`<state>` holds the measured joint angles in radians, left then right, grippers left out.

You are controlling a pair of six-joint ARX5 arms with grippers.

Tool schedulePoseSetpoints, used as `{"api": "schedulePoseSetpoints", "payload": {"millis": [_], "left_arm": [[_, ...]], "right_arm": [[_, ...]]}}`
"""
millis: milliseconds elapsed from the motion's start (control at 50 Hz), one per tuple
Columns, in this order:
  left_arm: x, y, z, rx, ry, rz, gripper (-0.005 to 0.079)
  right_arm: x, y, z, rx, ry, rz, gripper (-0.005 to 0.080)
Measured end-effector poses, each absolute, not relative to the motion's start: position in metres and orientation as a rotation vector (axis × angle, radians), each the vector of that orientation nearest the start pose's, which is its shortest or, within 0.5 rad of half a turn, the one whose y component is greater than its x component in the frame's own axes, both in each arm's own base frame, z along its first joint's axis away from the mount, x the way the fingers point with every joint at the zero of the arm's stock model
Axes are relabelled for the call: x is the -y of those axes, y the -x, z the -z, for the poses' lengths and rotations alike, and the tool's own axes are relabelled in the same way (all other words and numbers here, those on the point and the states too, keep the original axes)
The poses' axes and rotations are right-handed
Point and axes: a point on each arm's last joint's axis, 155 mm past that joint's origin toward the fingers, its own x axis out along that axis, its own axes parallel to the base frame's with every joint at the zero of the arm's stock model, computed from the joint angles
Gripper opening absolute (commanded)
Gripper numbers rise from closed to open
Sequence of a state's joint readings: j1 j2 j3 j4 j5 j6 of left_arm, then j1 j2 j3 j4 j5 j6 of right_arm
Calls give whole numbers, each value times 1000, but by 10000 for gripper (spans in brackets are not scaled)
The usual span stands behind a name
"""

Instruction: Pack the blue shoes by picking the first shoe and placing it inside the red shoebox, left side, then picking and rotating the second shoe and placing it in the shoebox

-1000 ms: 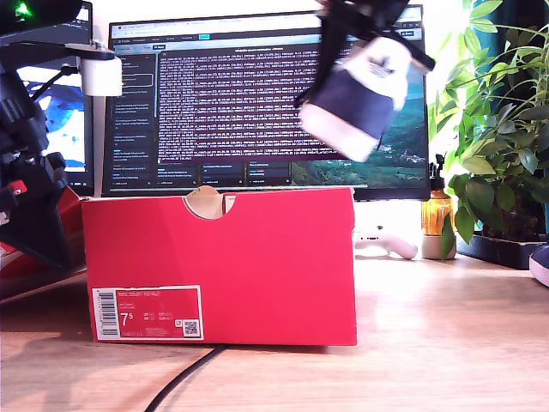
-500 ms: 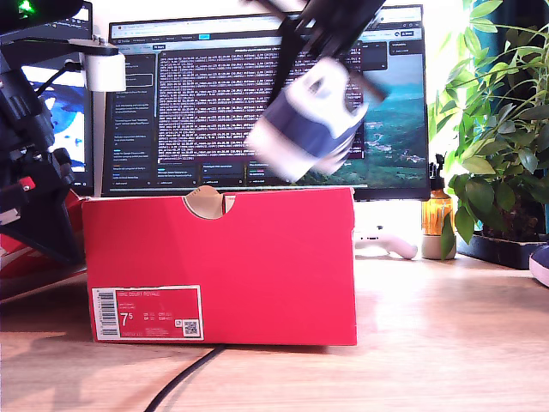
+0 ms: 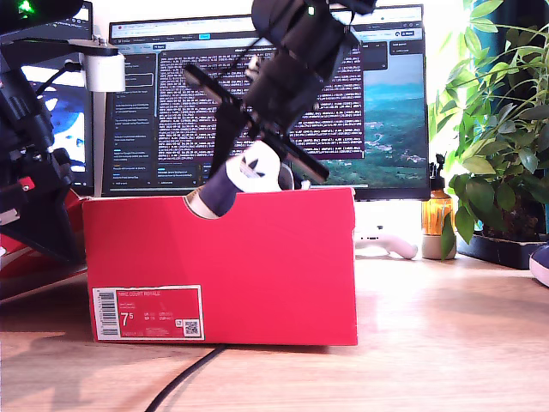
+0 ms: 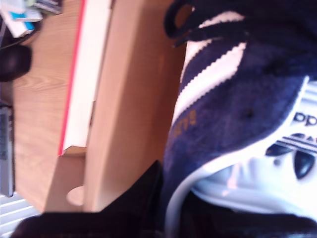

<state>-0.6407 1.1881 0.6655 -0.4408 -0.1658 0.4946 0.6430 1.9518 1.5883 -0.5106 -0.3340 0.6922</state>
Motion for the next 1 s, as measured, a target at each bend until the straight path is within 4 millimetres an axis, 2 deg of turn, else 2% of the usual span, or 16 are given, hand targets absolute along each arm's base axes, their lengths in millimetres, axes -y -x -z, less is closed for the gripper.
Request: {"api": "schedulePoseSetpoints", "payload": {"millis": [180,360,500,760,860,1000], "left_arm": [[159,-263,-74,-779,-833,660,-19],[158,-263,-73,-779,-833,659,-19],[159,-264,-74,-779,-833,659,-19],[158,-263,-73,-782,-834,660,-19],[158,-262,-72,-786,-836,661,-19],[158,-263,-73,-782,-835,660,-19]], "right_arm": [[-367,-387,-126,-1173,-493,-545,-13],[-370,-382,-114,-1209,-490,-545,-13],[-377,-371,-111,-1234,-473,-556,-13],[-403,-330,-105,-1294,-405,-610,-13],[-405,-328,-104,-1292,-394,-617,-13],[-402,-334,-104,-1267,-375,-604,-13]]}}
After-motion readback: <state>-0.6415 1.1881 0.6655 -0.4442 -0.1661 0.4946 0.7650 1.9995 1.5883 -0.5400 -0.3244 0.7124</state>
